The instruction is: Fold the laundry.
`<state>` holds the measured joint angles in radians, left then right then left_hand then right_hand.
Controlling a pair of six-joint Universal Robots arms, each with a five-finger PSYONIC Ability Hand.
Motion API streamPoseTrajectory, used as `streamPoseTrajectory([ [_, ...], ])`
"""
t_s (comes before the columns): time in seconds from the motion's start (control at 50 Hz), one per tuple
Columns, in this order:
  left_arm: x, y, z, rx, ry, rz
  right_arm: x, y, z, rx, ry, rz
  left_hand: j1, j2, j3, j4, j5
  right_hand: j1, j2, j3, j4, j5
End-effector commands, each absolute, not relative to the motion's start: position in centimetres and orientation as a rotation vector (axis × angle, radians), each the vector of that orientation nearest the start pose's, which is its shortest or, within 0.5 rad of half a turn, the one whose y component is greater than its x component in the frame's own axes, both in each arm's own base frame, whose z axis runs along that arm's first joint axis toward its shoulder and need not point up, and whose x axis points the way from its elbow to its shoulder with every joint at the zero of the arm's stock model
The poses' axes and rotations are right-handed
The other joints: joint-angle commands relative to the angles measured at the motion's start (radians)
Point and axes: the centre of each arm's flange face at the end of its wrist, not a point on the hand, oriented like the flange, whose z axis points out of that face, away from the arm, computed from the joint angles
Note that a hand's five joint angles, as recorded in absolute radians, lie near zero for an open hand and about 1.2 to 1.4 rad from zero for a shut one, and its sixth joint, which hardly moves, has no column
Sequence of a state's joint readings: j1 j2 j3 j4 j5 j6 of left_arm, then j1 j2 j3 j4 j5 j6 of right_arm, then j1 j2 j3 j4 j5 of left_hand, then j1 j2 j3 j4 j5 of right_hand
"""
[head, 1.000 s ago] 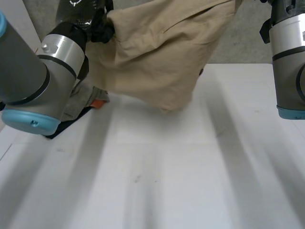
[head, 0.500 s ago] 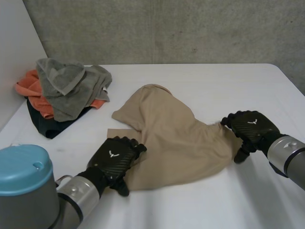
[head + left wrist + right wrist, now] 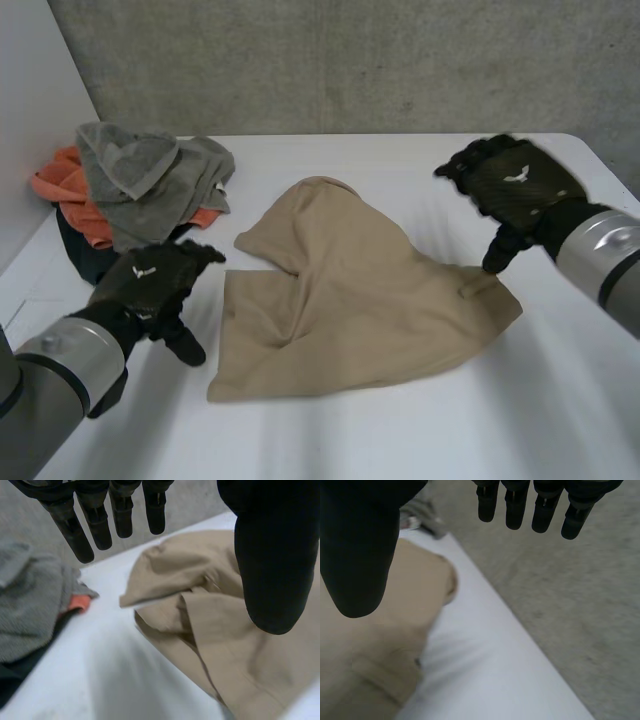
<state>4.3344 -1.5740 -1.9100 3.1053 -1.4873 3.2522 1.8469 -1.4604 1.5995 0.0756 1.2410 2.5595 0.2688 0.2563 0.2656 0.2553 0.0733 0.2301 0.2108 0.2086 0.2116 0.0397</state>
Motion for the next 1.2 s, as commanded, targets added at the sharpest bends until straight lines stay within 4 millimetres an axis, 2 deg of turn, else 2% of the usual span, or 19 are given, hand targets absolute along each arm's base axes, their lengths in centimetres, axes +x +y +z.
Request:
streamPoseTrajectory([
  [0.02, -23.0, -16.8, 18.8, 0.849, 2.790, -1.700, 25.3, -23.6, 22.5, -1.478, 2.120, -1.661, 0.050, 0.063, 0.053, 0.064, 0.071, 0.071, 0.090, 0.092, 0.089, 0.086],
  [0.08, -23.4, -15.9, 17.9, 0.894, 2.816, -1.643, 24.9, -23.3, 21.4, -1.481, 2.201, -1.578, 0.088, 0.101, 0.091, 0.102, 0.109, 0.126, 0.146, 0.148, 0.145, 0.142],
  [0.18, -23.7, -14.3, 16.8, 0.965, 2.836, -1.572, 23.9, -23.4, 21.1, -1.442, 2.231, -1.610, 0.168, 0.180, 0.171, 0.181, 0.189, 0.208, 0.228, 0.230, 0.227, 0.224],
  [0.38, -24.7, -13.8, 15.1, 1.037, 2.759, -1.588, 20.8, -23.4, 24.3, -1.389, 2.152, -1.805, 0.288, 0.300, 0.291, 0.301, 0.309, 0.449, 0.469, 0.471, 0.468, 0.465],
  [0.48, -25.1, -14.1, 14.6, 1.069, 2.694, -1.593, 19.0, -22.8, 24.7, -1.473, 2.120, -1.739, 0.359, 0.371, 0.362, 0.372, 0.380, 0.470, 0.489, 0.491, 0.488, 0.486],
  [0.56, -25.6, -14.4, 14.2, 1.100, 2.617, -1.619, 17.7, -22.6, 23.2, -1.556, 2.147, -1.586, 0.367, 0.380, 0.371, 0.381, 0.388, 0.452, 0.472, 0.474, 0.471, 0.468],
  [0.62, -26.0, -14.9, 13.8, 1.123, 2.546, -1.647, 18.0, -22.3, 22.1, -1.628, 2.088, -1.509, 0.406, 0.418, 0.409, 0.419, 0.426, 0.376, 0.396, 0.398, 0.395, 0.392],
  [0.68, -26.5, -15.6, 13.4, 1.138, 2.493, -1.670, 18.5, -22.7, 20.7, -1.629, 2.068, -1.463, 0.446, 0.459, 0.450, 0.460, 0.467, 0.353, 0.372, 0.374, 0.371, 0.368],
  [0.78, -27.0, -16.4, 12.9, 1.150, 2.466, -1.672, 18.8, -23.9, 18.6, -1.603, 2.060, -1.462, 0.505, 0.518, 0.508, 0.519, 0.526, 0.350, 0.369, 0.371, 0.368, 0.365],
  [0.86, -27.4, -17.0, 12.9, 1.149, 2.455, -1.686, 19.4, -24.7, 17.3, -1.589, 2.012, -1.500, 0.637, 0.650, 0.640, 0.651, 0.658, 0.355, 0.375, 0.377, 0.374, 0.371],
  [0.9, -27.7, -17.3, 12.9, 1.146, 2.451, -1.700, 19.8, -25.3, 16.5, -1.566, 1.987, -1.533, 0.778, 0.790, 0.781, 0.792, 0.799, 0.370, 0.389, 0.392, 0.389, 0.386],
  [0.98, -28.2, -18.3, 12.9, 1.131, 2.431, -1.744, 20.7, -26.3, 15.2, -1.526, 1.941, -1.613, 1.127, 1.139, 1.130, 1.140, 1.148, 0.493, 0.512, 0.515, 0.512, 0.509],
  [1.0, -28.3, -18.5, 12.9, 1.128, 2.426, -1.752, 20.8, -26.5, 14.9, -1.516, 1.935, -1.623, 1.127, 1.140, 1.131, 1.141, 1.148, 0.546, 0.565, 0.567, 0.564, 0.562],
  [1.02, -28.5, -18.9, 13.1, 1.121, 2.414, -1.774, 21.2, -27.0, 14.4, -1.502, 1.916, -1.662, 1.127, 1.140, 1.131, 1.141, 1.148, 0.735, 0.755, 0.757, 0.754, 0.751],
  [1.08, -28.6, -19.5, 13.7, 1.107, 2.391, -1.806, 21.6, -27.5, 13.9, -1.482, 1.906, -1.709, 1.127, 1.140, 1.131, 1.141, 1.148, 1.044, 1.064, 1.066, 1.063, 1.060],
  [1.1, -28.8, -20.0, 14.5, 1.094, 2.368, -1.844, 21.7, -27.7, 13.7, -1.471, 1.912, -1.721, 1.127, 1.140, 1.131, 1.141, 1.148, 1.165, 1.184, 1.186, 1.183, 1.181],
  [1.14, -28.9, -20.4, 15.6, 1.073, 2.342, -1.895, 21.8, -28.0, 13.9, -1.465, 1.920, -1.741, 1.127, 1.140, 1.131, 1.141, 1.148, 1.166, 1.185, 1.188, 1.185, 1.182],
  [1.16, -28.9, -20.9, 17.2, 1.046, 2.315, -1.957, 21.8, -28.3, 14.4, -1.450, 1.935, -1.758, 1.127, 1.140, 1.131, 1.141, 1.148, 1.166, 1.185, 1.188, 1.185, 1.182],
  [1.2, -28.9, -21.2, 19.1, 1.020, 2.280, -2.029, 21.7, -28.5, 15.2, -1.424, 1.956, -1.773, 1.127, 1.140, 1.131, 1.141, 1.148, 1.166, 1.185, 1.188, 1.185, 1.182],
])
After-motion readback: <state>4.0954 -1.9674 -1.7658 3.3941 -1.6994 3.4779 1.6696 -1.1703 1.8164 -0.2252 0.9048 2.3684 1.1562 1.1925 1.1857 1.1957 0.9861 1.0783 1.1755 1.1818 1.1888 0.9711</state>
